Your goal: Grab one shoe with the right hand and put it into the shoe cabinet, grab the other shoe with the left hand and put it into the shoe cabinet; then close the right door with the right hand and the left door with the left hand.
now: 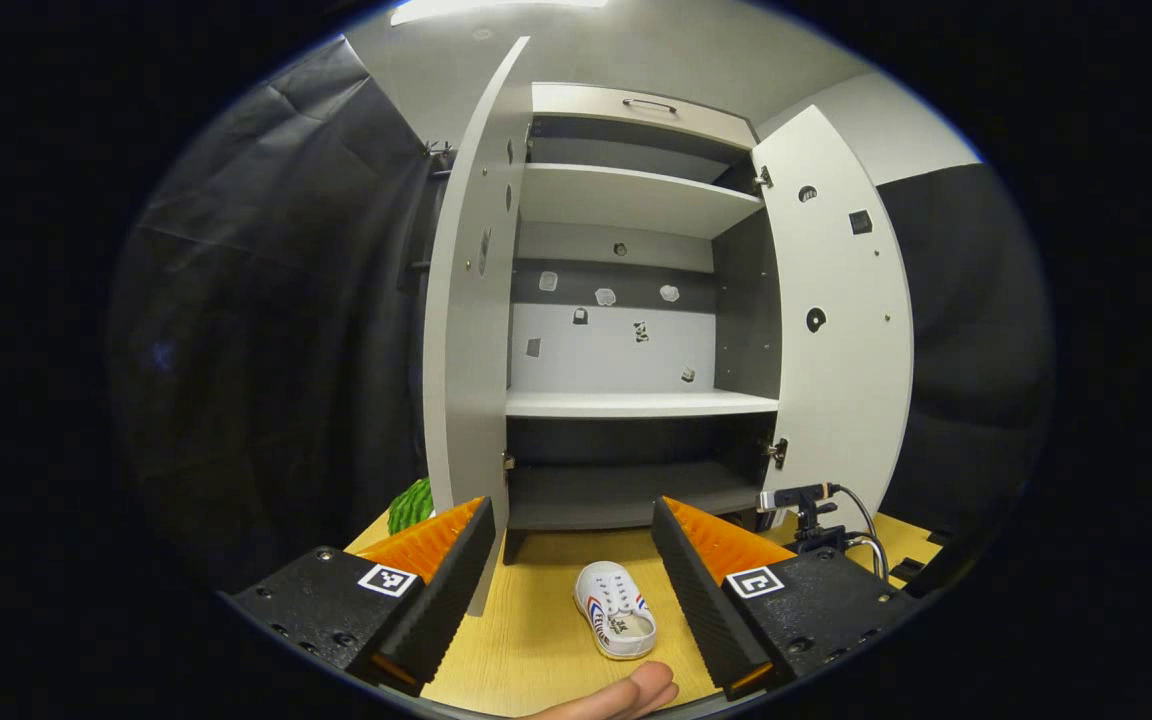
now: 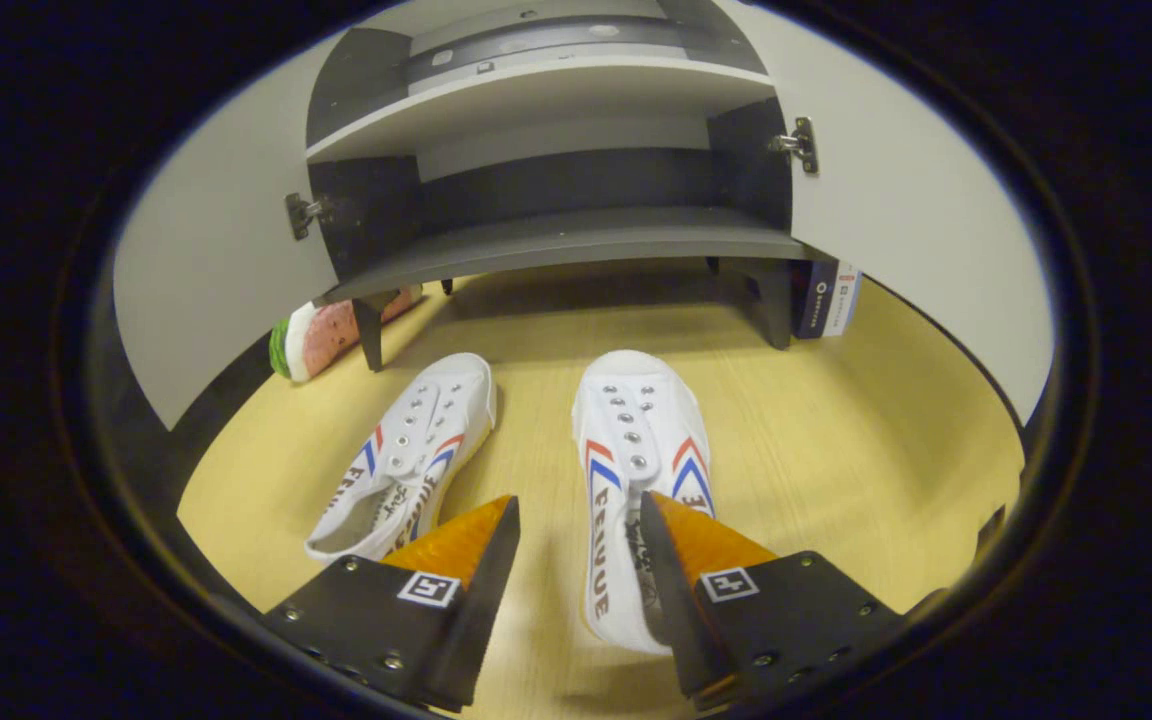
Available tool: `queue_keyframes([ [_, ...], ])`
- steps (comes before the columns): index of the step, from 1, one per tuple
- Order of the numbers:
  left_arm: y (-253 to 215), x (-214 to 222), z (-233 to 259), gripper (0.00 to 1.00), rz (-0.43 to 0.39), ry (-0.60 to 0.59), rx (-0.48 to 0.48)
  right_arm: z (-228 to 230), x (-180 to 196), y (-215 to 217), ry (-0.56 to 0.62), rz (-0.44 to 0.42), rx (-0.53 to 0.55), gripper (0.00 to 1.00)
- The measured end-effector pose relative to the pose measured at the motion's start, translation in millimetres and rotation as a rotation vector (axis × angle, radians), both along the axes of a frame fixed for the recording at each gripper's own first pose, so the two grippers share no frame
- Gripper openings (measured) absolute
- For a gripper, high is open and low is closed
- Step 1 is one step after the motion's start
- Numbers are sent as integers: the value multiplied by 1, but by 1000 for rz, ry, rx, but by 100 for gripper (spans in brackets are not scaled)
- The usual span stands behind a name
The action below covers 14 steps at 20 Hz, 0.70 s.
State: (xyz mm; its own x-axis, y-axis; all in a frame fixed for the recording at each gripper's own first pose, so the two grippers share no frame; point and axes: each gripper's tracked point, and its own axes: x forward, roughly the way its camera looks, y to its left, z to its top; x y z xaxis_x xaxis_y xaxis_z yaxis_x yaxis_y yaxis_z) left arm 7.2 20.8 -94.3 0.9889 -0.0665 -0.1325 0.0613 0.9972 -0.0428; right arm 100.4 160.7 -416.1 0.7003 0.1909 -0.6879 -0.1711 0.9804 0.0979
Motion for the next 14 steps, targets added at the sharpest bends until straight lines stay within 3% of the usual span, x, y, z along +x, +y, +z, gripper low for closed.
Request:
queue_keyframes([
  [2, -3, 1, -4, 96, -12, 15, -4, -7, 8, -3, 0, -10, -21, 73],
  [3, -3, 1, -6, 96, -16, 15, -1, -10, 16, -11, -9, -41, -39, 63],
  [4, -4, 2, -6, 93, -17, 12, 6, -8, 20, -10, -11, -62, -4, 45],
  [5, -3, 3, -7, 97, -17, 12, 9, -11, 25, -5, -15, -71, 37, 27],
  [6, -3, 4, -9, 96, -16, 12, 4, -14, 25, -4, -20, -75, 80, 27],
  [7, -4, 5, -9, 96, -15, 12, -6, -16, 34, -4, -7, -92, 122, 6],
  [14, -12, 10, -25, 96, -32, 49, -14, 9, 34, -10, -157, -91, 269, 5],
])
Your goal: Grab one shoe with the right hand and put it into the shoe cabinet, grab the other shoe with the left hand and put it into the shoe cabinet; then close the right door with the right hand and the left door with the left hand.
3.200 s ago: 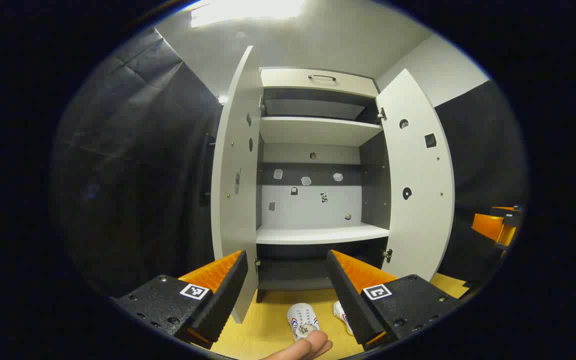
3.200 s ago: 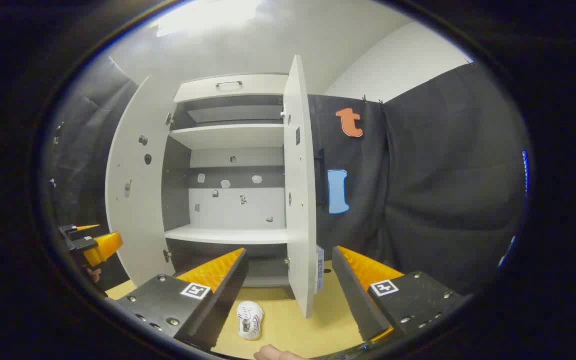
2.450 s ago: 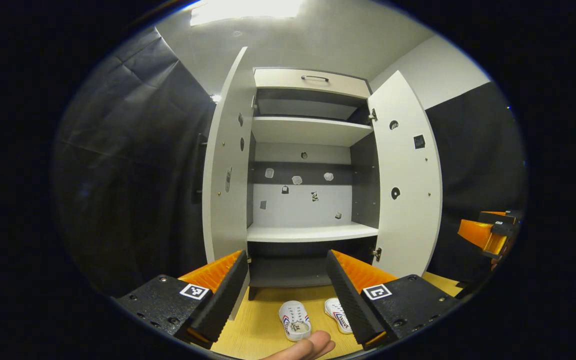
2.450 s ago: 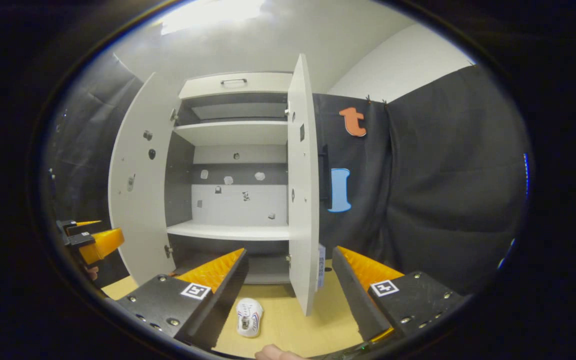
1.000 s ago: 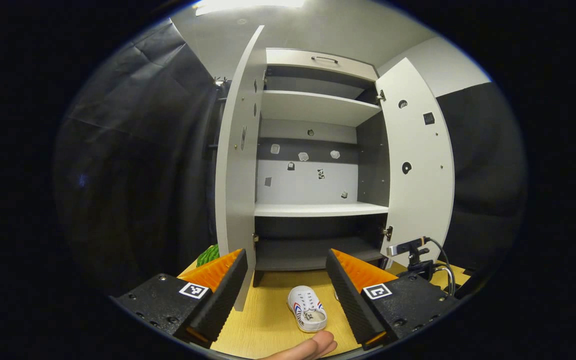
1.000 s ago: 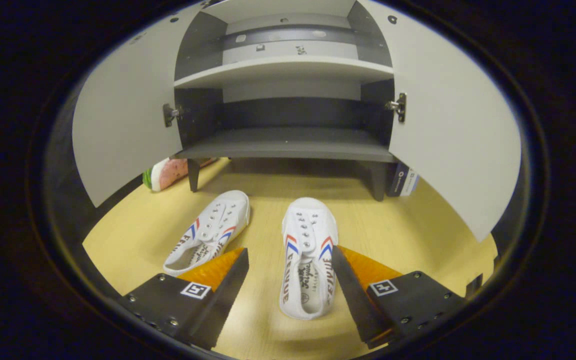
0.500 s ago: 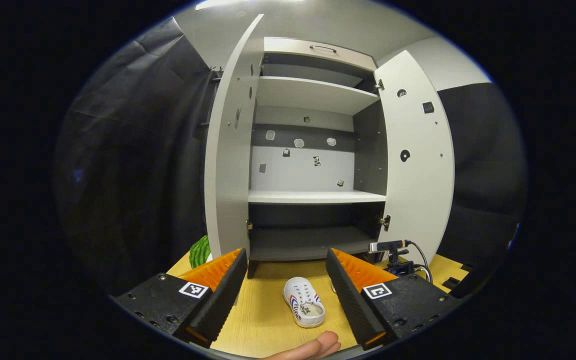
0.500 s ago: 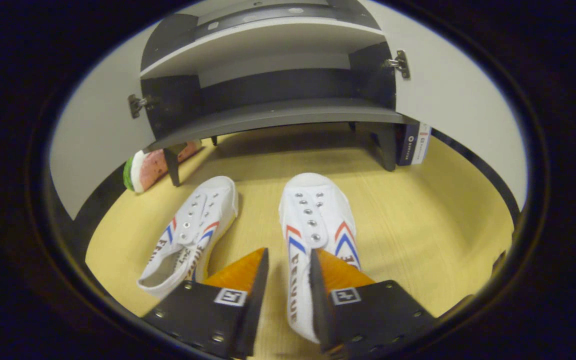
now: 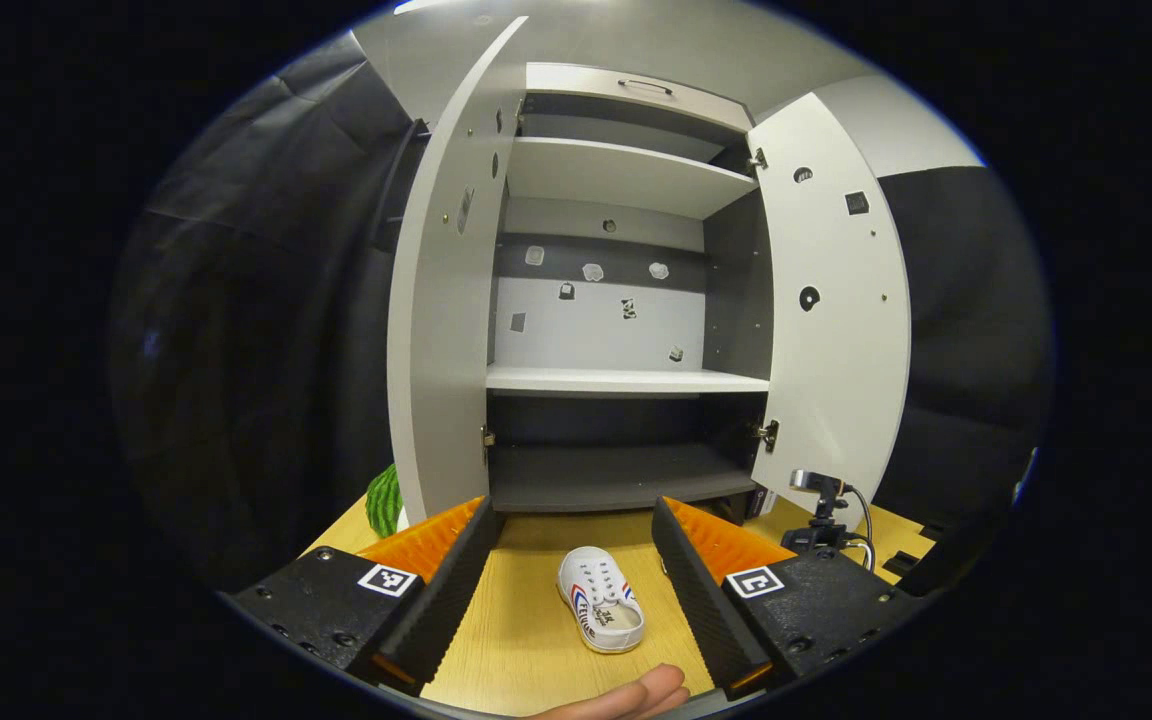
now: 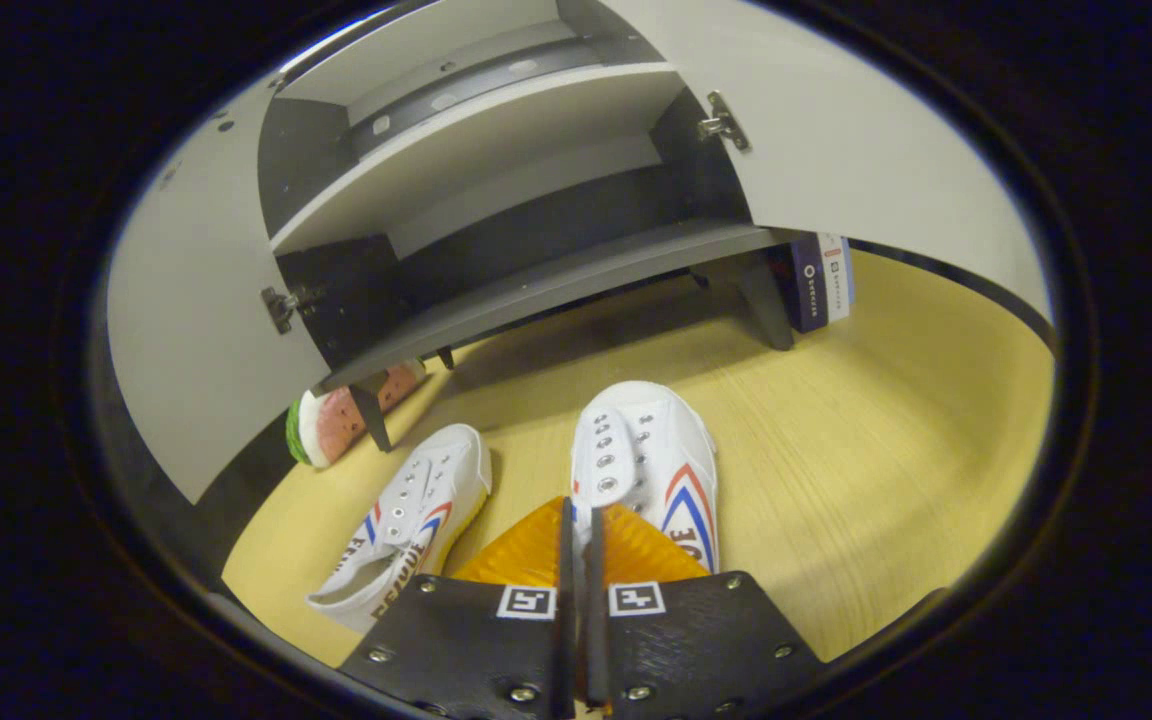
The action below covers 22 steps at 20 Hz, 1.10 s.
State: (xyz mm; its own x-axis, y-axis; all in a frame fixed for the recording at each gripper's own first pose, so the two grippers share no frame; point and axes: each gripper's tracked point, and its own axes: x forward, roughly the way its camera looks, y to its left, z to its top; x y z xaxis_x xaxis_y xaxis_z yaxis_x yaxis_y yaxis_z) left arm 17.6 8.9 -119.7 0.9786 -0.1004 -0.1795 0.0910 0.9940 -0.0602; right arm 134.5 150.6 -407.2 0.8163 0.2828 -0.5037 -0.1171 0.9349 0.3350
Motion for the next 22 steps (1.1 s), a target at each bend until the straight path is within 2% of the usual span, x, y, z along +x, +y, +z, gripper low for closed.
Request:
queue_keyframes([
  [3, -4, 3, -3, 94, -7, 1, 0, 5, -1, -1, -25, -14, 49, 0],
  [5, -10, 4, -4, 97, -23, 1, -2, 3, -1, -1, -26, 5, 29, 1],
  [9, -16, 5, -1, 96, -46, -25, 4, 18, -4, 0, -76, 16, 37, 0],
  [15, -17, 13, -8, 97, -62, -19, -6, 64, -13, 2, -166, 39, 92, 0],
  [22, -15, 26, -25, 97, -58, 26, -7, 123, -13, 10, -288, 65, 99, 0],
])
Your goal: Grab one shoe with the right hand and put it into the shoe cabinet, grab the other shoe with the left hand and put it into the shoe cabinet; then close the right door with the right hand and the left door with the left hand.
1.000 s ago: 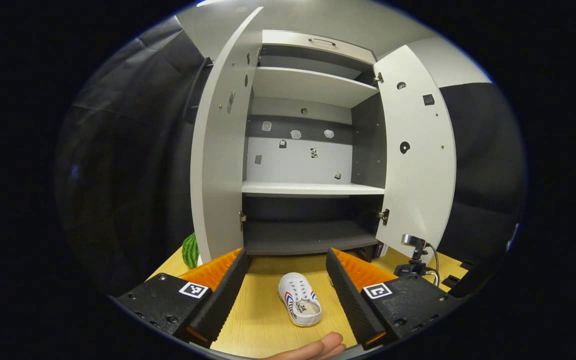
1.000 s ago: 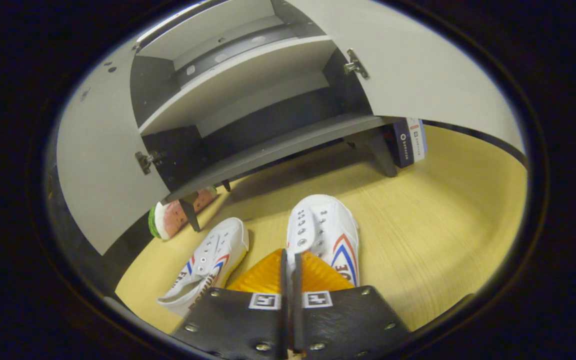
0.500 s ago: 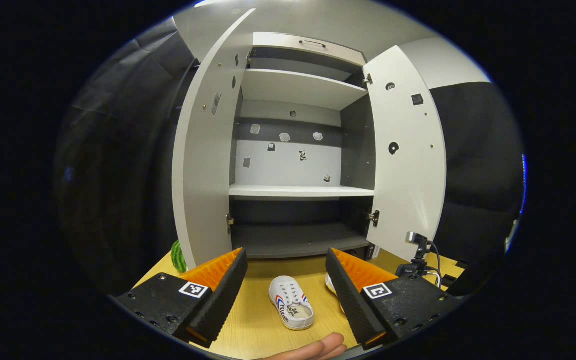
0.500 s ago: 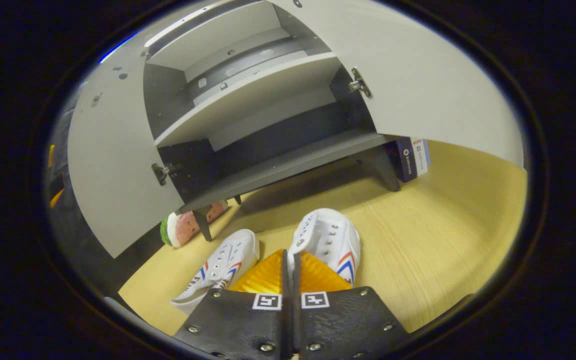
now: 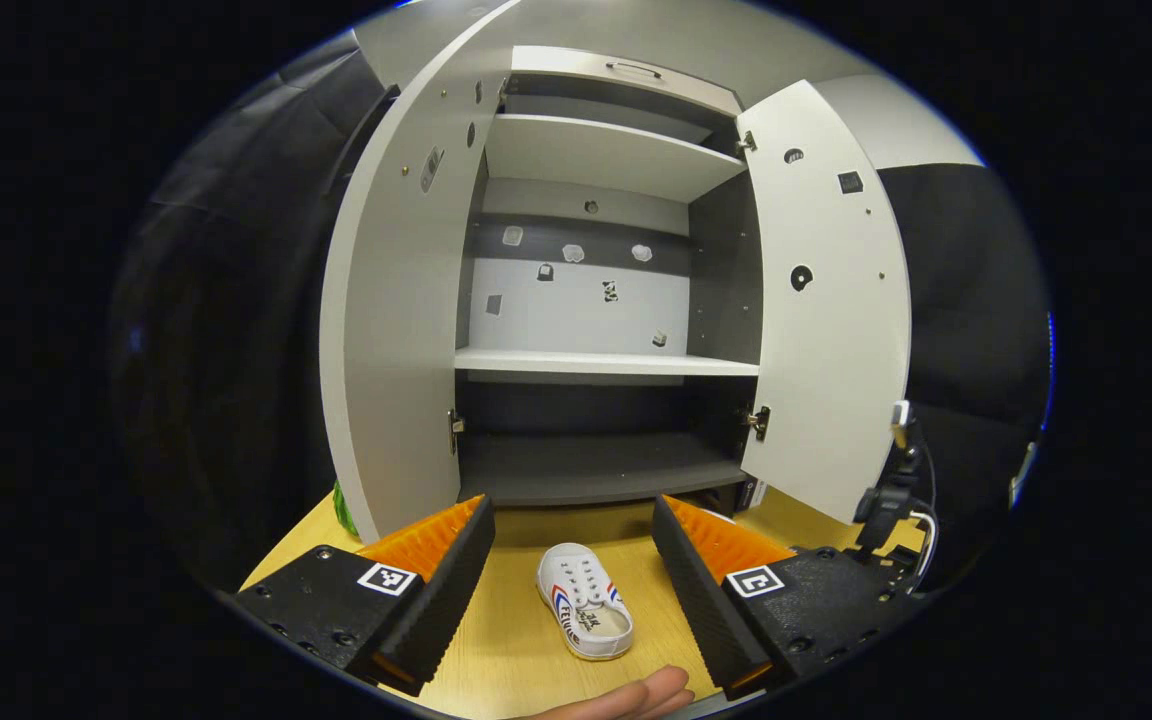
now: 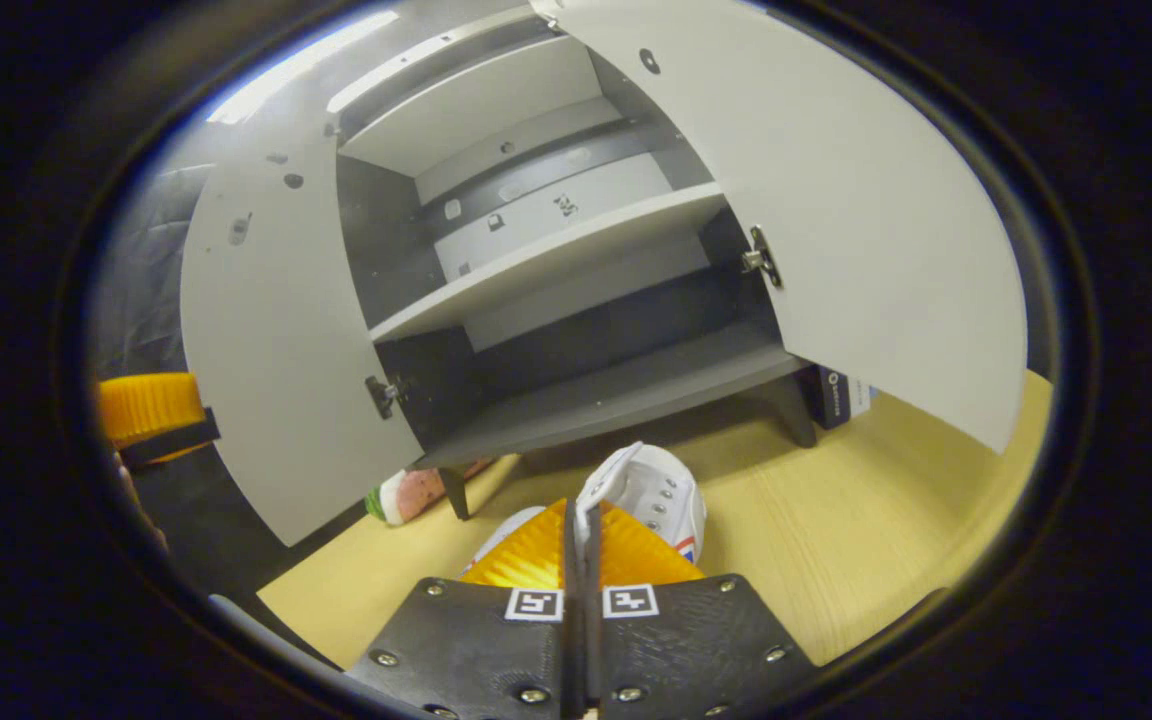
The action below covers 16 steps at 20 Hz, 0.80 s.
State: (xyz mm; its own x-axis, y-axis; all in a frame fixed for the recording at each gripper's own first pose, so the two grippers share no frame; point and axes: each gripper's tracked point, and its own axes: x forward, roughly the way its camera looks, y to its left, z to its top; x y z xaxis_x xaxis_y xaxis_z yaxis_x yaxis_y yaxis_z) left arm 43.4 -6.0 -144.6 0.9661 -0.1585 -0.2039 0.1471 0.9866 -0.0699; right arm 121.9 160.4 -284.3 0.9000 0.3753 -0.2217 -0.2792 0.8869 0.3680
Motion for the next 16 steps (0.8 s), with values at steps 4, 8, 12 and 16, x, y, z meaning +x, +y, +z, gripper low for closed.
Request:
queue_keyframes([
  [4, -3, 11, -4, 97, -5, 11, 11, 52, 10, 2, -76, 1, 13, 0],
  [8, -10, 25, -8, 97, -16, 28, 14, 111, 27, 3, -170, -12, -21, 0],
  [12, -15, 45, -20, 96, -24, 77, 11, 168, 55, 5, -236, -13, -40, 0],
  [16, -22, 62, -21, 97, -64, 88, -11, 223, 92, 5, -305, -32, -91, 0],
])
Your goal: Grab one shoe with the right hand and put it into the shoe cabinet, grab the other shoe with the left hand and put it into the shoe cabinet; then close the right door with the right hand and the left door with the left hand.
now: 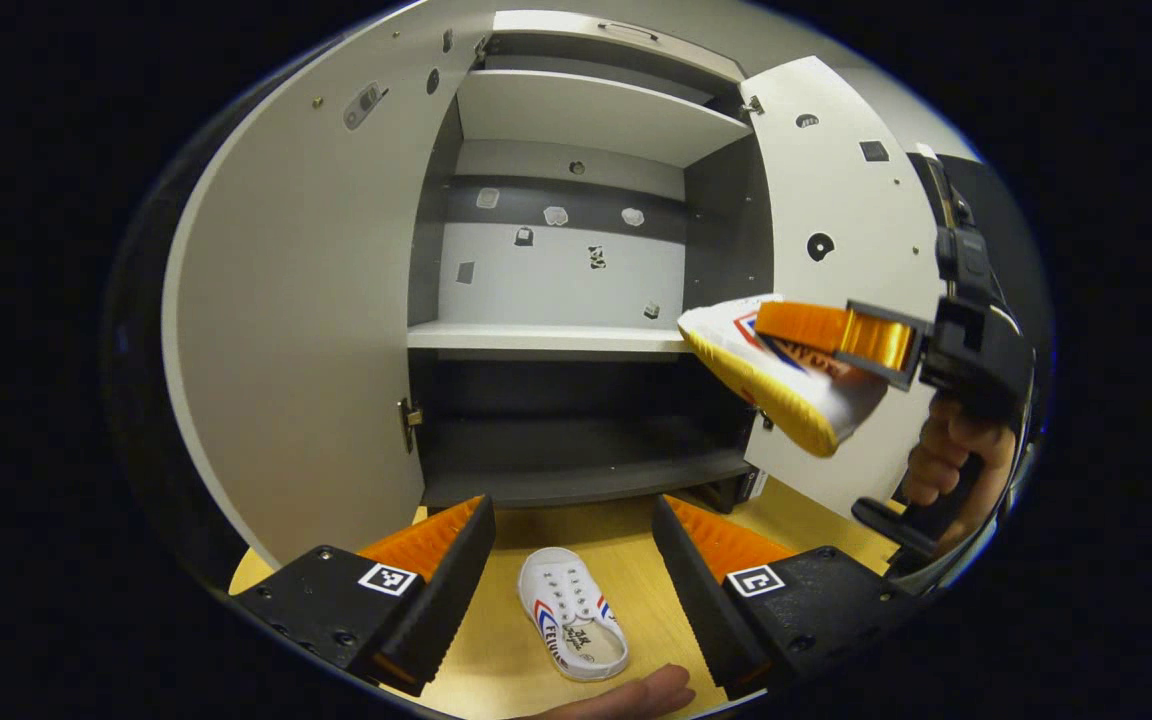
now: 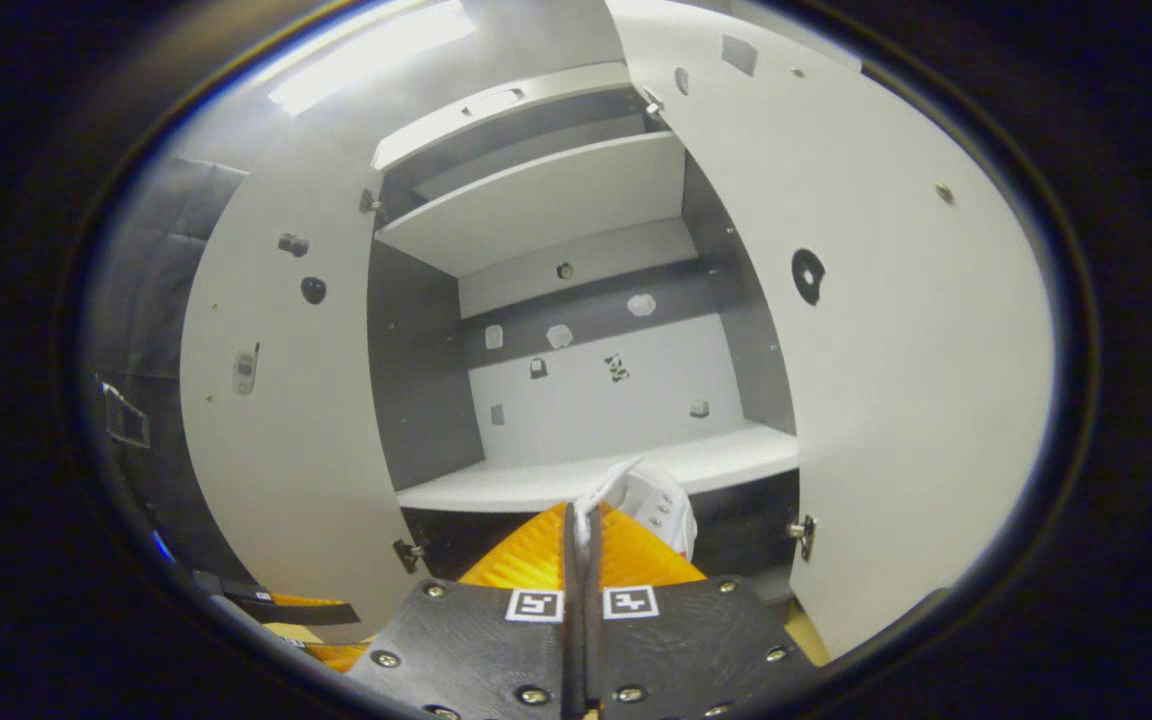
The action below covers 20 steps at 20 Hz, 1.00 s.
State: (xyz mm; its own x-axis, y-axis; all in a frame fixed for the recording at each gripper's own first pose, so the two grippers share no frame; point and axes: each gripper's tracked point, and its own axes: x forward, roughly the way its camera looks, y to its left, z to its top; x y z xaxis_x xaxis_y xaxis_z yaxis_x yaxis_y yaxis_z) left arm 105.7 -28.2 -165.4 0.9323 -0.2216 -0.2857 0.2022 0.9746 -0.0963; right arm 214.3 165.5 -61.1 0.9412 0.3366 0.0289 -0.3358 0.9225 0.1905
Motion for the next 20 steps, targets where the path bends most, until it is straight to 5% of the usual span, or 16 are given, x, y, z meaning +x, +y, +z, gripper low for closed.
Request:
queue_keyframes([
  [10, 0, 27, -7, 97, -7, -14, 18, 82, 129, -5, -68, -91, -96, 0],
  [17, 4, 32, -6, 97, 18, -33, 9, 70, 208, 7, -37, -52, -202, 1],
  [20, 11, 32, -1, 97, 43, -62, 15, 49, 236, 4, -36, -75, -324, 1],
])
